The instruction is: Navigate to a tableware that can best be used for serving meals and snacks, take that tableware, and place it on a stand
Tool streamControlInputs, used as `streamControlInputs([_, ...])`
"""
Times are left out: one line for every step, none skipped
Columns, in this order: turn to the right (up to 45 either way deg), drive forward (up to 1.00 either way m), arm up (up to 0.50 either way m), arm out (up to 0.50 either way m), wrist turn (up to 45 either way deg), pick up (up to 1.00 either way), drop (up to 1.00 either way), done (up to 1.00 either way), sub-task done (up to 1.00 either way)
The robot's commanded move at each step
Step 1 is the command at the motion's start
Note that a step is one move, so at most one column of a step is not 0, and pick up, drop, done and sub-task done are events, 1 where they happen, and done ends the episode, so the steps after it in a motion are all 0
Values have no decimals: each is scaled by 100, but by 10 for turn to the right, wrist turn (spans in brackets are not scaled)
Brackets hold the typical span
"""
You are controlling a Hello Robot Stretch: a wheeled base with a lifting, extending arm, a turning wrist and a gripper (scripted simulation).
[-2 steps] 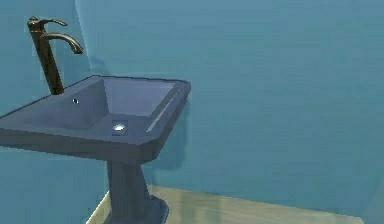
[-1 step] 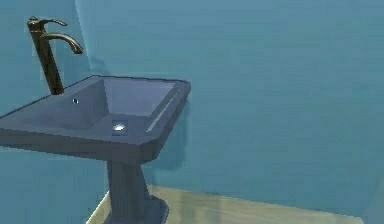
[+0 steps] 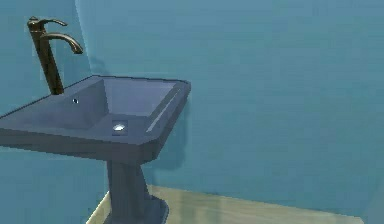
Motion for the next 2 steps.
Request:
streamControlInputs([0,0,-26,0,0,0,0,0,0])
streamControlInputs([0,0,0,0,0,0,100,0,0])
